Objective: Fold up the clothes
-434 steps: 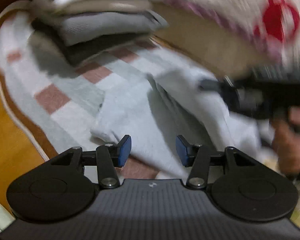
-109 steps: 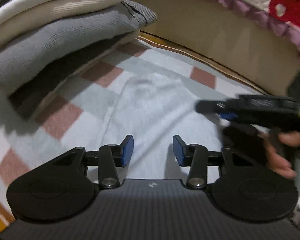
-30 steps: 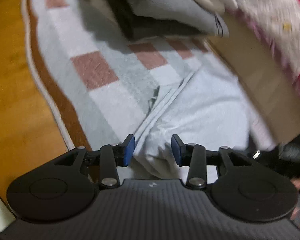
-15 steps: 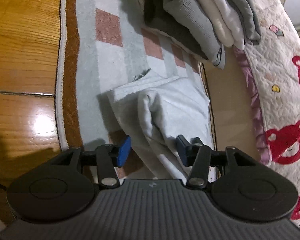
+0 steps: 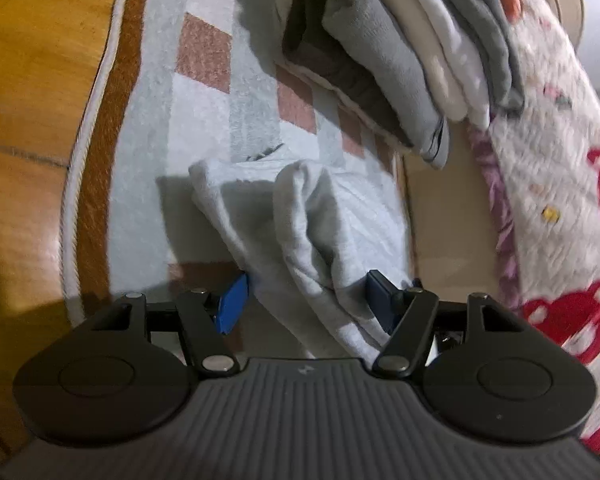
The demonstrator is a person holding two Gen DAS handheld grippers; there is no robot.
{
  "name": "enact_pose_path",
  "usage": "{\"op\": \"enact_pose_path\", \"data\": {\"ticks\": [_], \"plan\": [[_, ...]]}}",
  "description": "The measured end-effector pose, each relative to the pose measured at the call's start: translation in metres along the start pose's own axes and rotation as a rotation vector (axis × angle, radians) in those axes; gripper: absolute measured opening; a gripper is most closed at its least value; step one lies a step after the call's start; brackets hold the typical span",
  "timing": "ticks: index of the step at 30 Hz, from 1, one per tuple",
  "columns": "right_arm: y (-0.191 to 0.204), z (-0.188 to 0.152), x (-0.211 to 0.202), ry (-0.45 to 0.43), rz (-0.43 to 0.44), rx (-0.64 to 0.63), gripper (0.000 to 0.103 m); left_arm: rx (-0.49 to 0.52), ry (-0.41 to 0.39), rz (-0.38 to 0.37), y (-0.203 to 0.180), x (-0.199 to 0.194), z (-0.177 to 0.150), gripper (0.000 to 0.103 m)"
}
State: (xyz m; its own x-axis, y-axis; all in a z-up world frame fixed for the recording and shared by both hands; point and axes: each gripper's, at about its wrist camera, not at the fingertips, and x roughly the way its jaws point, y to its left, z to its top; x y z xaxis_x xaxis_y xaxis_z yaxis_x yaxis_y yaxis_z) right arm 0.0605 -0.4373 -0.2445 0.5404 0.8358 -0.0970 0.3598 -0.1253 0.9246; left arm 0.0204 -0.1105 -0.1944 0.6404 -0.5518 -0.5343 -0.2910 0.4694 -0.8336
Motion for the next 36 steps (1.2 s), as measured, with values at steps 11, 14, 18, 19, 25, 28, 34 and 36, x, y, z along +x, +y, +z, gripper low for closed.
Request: {"op": "enact_pose_path", "data": {"ticks": [11, 14, 18, 19, 25, 28, 34, 36], "plan": [[-0.005, -0.004, -0.002, 0.037, 0.014, 0.09, 0.028, -0.067, -0.023, -0.032, -0.001, 0.015, 0.008, 0.065], [-0.002, -0.004, 0.0, 0.064, 0.015, 0.071, 0.028, 0.072, -0.02, -0.031, -0.012, 0.016, 0.017, 0.025], [0.029, 0.0, -0.006, 0.113, -0.204, -0.176, 0.039, 0.378, -0.057, 0.048, -0.04, 0.01, 0.02, 0.017], [0.039, -0.004, -0.013, 0.088, -0.278, -0.26, 0.045, 0.426, -0.06, 0.062, -0.044, 0.01, 0.02, 0.017], [0.056, -0.001, -0.045, -0.133, -0.478, -0.487, 0.053, 0.529, -0.044, 0.112, -0.048, 0.014, 0.021, 0.016], [0.041, 0.017, -0.049, -0.173, -0.456, -0.43, 0.053, 0.653, -0.051, 0.14, -0.054, 0.017, 0.014, 0.016], [0.041, 0.034, -0.03, -0.227, -0.429, -0.513, 0.057, 0.696, -0.039, 0.187, -0.044, 0.026, 0.016, 0.018], [0.04, 0.04, -0.02, -0.246, -0.403, -0.548, 0.063, 0.685, -0.035, 0.199, -0.039, 0.03, 0.019, 0.023]]}}
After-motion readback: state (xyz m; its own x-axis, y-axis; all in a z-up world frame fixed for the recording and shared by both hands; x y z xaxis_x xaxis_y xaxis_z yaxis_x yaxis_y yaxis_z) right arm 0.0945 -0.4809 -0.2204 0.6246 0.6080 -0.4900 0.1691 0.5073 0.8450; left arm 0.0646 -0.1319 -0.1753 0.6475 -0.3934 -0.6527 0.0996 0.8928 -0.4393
